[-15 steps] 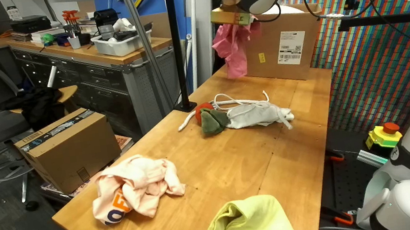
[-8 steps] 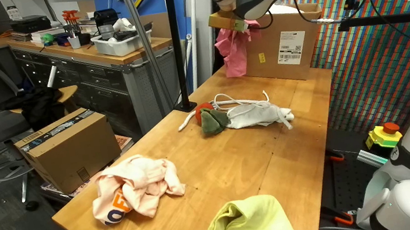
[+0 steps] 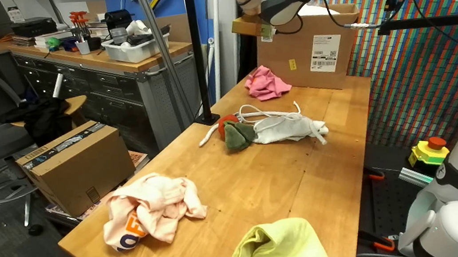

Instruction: Move the peach shirt and green towel to the left then move the green towel towards you, then move the pink shirt to the right, then move the white towel to the right, move one rope towards you

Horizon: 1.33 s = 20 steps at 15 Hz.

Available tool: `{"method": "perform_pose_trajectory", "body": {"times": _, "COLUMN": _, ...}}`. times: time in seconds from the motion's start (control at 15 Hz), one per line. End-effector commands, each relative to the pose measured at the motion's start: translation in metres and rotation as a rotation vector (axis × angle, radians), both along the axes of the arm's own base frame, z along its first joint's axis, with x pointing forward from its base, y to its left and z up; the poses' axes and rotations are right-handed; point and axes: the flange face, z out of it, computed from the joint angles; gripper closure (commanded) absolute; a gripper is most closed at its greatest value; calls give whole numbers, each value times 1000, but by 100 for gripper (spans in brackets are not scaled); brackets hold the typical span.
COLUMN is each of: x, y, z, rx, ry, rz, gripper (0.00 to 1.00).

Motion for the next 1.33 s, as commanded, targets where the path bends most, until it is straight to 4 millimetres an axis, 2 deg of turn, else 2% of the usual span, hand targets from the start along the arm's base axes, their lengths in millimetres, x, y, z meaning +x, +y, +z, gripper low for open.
{"method": "perform_pose_trajectory", "body": {"times": 0.0, "x": 6, "y": 27, "z": 6, "rx": 85, "ry": 53, "rz": 145, "gripper": 4}}
{"method": "perform_pose_trajectory", "body": {"times": 0.07, "x": 7, "y": 39, "z": 7, "rx": 114, "ry": 65, "rz": 183, "gripper": 1}}
{"method": "perform_pose_trajectory", "body": {"times": 0.33, "x": 1, "y": 92, "z": 9, "rx": 242, "ry": 111, "rz": 351, "gripper": 0}}
{"method": "perform_pose_trajectory", "body": {"times": 0.6, "x": -22, "y": 130, "z": 12, "rx": 367, "ry": 168, "rz": 507, "gripper": 0}}
{"method": "perform_pose_trajectory", "body": {"times": 0.93, "x": -57, "y": 159, "z": 13, "rx": 527, "ry": 261, "rz": 701, "gripper": 0}}
{"method": "perform_pose_trajectory", "body": {"times": 1.27, "x": -92, "y": 191, "z": -3, "rx": 665, "ry": 383, "rz": 914, "gripper": 0}}
